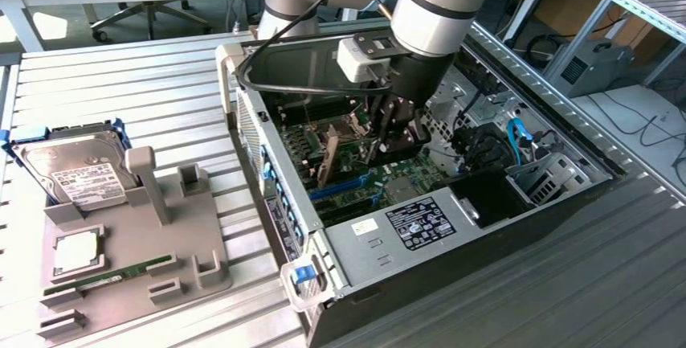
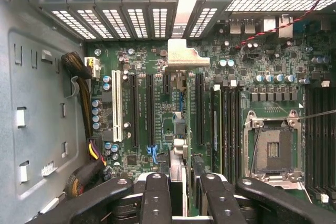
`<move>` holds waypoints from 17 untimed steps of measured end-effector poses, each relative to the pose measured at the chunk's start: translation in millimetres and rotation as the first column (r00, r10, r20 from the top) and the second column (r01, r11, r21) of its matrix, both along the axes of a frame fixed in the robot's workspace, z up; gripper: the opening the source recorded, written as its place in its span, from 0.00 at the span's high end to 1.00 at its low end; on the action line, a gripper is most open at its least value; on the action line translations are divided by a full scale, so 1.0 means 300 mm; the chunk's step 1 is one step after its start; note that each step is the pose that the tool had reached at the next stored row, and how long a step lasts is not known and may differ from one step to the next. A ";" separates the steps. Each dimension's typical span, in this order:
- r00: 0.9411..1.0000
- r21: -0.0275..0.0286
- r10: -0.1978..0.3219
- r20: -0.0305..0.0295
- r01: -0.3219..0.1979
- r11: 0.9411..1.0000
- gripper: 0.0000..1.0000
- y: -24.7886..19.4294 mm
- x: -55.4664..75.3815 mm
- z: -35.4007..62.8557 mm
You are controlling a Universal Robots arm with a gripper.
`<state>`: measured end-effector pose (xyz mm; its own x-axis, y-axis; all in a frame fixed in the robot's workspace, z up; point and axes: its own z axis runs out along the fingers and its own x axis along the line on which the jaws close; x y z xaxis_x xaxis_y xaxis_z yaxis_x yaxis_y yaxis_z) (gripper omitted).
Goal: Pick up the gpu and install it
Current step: 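Insert the gpu into the slot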
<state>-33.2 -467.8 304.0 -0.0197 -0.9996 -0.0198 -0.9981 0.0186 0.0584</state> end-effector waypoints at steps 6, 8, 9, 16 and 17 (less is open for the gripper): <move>1.000 0.000 0.000 0.000 0.000 1.000 0.73 -0.001 -0.006 0.000; 1.000 0.000 0.000 0.000 0.000 1.000 0.73 -0.002 -0.008 0.000; 1.000 0.000 0.000 0.000 0.000 1.000 0.73 -0.002 -0.011 0.000; 1.000 0.000 0.000 0.000 0.000 1.000 0.73 -0.003 -0.018 -0.003; 1.000 0.000 0.000 0.000 0.000 1.000 0.73 -0.003 -0.019 -0.004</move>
<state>-38.8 -468.8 302.8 -0.0198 -0.9996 -0.0197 -0.9981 0.0186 0.0584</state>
